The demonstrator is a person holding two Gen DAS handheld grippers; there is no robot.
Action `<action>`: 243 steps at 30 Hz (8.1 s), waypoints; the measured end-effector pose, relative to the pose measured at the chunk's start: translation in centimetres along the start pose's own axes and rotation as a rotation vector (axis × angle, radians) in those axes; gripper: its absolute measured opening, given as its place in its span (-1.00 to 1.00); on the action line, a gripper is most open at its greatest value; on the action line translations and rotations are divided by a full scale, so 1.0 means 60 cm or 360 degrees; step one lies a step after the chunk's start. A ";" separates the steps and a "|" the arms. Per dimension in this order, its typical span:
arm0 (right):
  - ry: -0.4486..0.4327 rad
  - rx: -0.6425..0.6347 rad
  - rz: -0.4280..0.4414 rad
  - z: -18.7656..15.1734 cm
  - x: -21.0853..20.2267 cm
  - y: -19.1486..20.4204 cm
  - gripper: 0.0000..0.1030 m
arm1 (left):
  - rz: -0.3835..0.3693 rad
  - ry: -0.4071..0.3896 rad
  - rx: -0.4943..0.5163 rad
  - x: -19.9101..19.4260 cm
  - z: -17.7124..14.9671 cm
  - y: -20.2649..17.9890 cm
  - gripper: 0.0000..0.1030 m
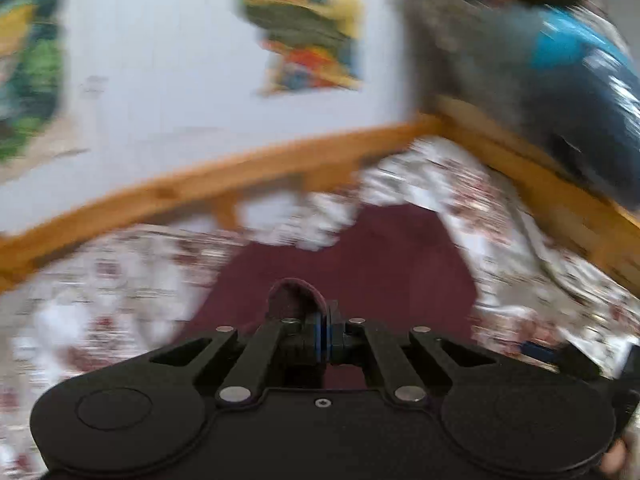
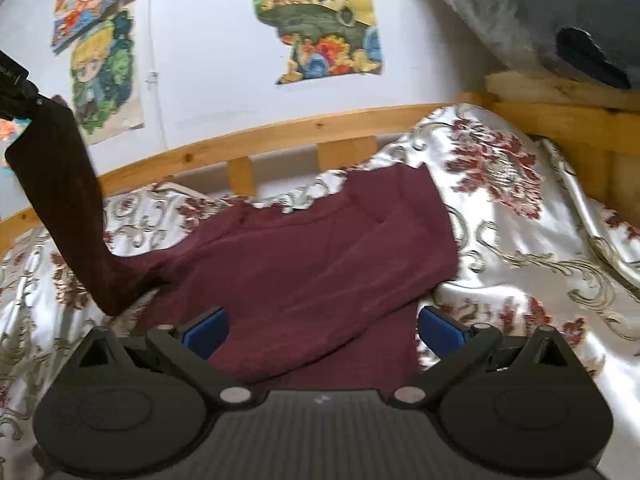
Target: Fold small clothes
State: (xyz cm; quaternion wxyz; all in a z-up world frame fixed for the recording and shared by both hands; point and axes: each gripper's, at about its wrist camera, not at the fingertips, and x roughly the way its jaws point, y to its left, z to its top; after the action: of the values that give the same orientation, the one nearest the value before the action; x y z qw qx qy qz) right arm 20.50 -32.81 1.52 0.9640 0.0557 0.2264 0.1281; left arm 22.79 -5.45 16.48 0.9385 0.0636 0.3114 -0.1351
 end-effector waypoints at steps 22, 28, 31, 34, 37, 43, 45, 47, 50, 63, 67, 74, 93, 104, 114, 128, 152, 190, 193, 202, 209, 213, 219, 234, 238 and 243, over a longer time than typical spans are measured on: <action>0.0062 0.0188 -0.0211 -0.001 0.019 -0.094 1.00 | -0.0371 0.0201 -0.0285 0.156 -0.186 -0.094 0.50; 0.0012 0.0104 -0.0154 -0.001 0.013 -0.075 1.00 | -0.0330 0.0124 -0.0394 0.107 -0.223 -0.034 0.80; 0.0011 0.0095 -0.0119 -0.002 0.015 -0.070 1.00 | -0.0295 0.0127 -0.0465 0.092 -0.243 -0.003 0.81; 0.0077 0.0059 -0.0073 -0.009 0.027 -0.061 1.00 | -0.0085 0.0159 -0.0474 0.096 -0.260 0.025 0.81; 0.0158 -0.0065 -0.0095 -0.023 0.041 -0.040 1.00 | 0.0185 0.0222 -0.0549 0.112 -0.284 0.062 0.77; 0.0359 -0.0402 -0.0128 -0.055 0.069 0.003 1.00 | 0.0338 0.0401 -0.0644 0.131 -0.340 0.106 0.66; 0.0433 -0.0543 -0.0182 -0.072 0.077 0.013 1.00 | 0.0361 0.0467 -0.0578 0.136 -0.358 0.104 0.51; 0.0436 -0.0608 -0.0191 -0.080 0.076 0.016 1.00 | 0.0370 0.0504 -0.0516 0.137 -0.370 0.101 0.32; 0.0443 -0.0615 -0.0203 -0.075 0.070 0.013 1.00 | 0.0362 0.0482 -0.0448 0.126 -0.376 0.100 0.31; 0.0570 -0.0569 0.0013 -0.042 -0.067 -0.010 1.00 | 0.0193 0.0258 -0.0097 -0.019 -0.407 0.066 0.92; 0.0590 -0.0727 0.0011 -0.054 -0.104 0.016 1.00 | 0.0109 0.0245 0.0134 -0.040 -0.423 0.018 0.93; 0.0644 -0.1062 -0.0011 -0.096 -0.112 0.073 1.00 | 0.0205 0.0293 0.0598 0.005 -0.457 -0.085 0.79; 0.0576 -0.1322 -0.0121 -0.120 -0.129 0.089 -0.86 | 0.0504 0.0125 0.0700 -0.004 -0.454 -0.074 -0.82; 0.0265 -0.1163 -0.0084 -0.036 -0.332 0.110 -0.87 | 0.0276 0.0060 0.0512 -0.213 -0.402 -0.029 -0.83; 0.0128 -0.1128 -0.0023 -0.002 -0.481 0.152 -0.87 | 0.0158 0.0089 0.0387 -0.329 -0.350 -0.010 -0.82; -0.0081 -0.1053 -0.0294 0.085 -0.172 0.076 -0.87 | 0.0439 0.0195 0.0493 -0.056 -0.134 0.038 -0.81; 0.0120 -0.0756 -0.0303 -0.004 0.150 0.016 -0.84 | 0.0515 0.0588 0.0117 0.270 -0.184 0.121 -0.67; 0.0199 -0.0475 -0.0489 -0.012 0.156 -0.063 0.89 | 0.0725 0.0506 -0.0370 0.279 -0.192 0.253 0.78; 0.0181 -0.0454 -0.0533 -0.011 0.151 -0.066 0.91 | 0.0724 0.0478 -0.0390 0.264 -0.195 0.250 0.80; 0.0074 -0.0320 -0.0411 0.007 0.078 -0.065 1.00 | 0.0642 0.0178 -0.0532 0.113 -0.243 0.202 0.98; 0.0153 -0.0288 -0.0252 -0.009 0.019 -0.033 1.00 | 0.0573 0.0131 -0.0549 0.029 -0.318 0.132 0.98; 0.0192 -0.0188 -0.0211 -0.020 -0.011 -0.018 1.00 | 0.0530 0.0143 -0.0587 0.003 -0.363 0.103 0.98; 0.0258 -0.0148 -0.0183 -0.037 -0.013 -0.005 0.44 | 0.0485 0.0179 -0.0619 -0.004 -0.401 0.093 0.98; 0.0378 0.0062 -0.0258 -0.054 -0.007 -0.025 -0.85 | 0.0473 0.0238 -0.0716 0.009 -0.406 0.134 0.98; 0.0402 0.0018 -0.0273 -0.060 -0.010 -0.017 -0.85 | 0.0462 0.0255 -0.0706 0.016 -0.405 0.143 0.98; 0.0349 -0.0059 -0.0296 -0.061 -0.010 -0.002 -0.65 | 0.0360 0.0270 -0.0796 0.038 -0.406 0.166 0.98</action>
State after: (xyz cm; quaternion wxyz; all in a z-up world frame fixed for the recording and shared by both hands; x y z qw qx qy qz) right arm 18.36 -32.92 -1.51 0.9420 0.0023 0.3322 0.0477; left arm 13.62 8.57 -3.99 0.9047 -0.1244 0.4035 0.0573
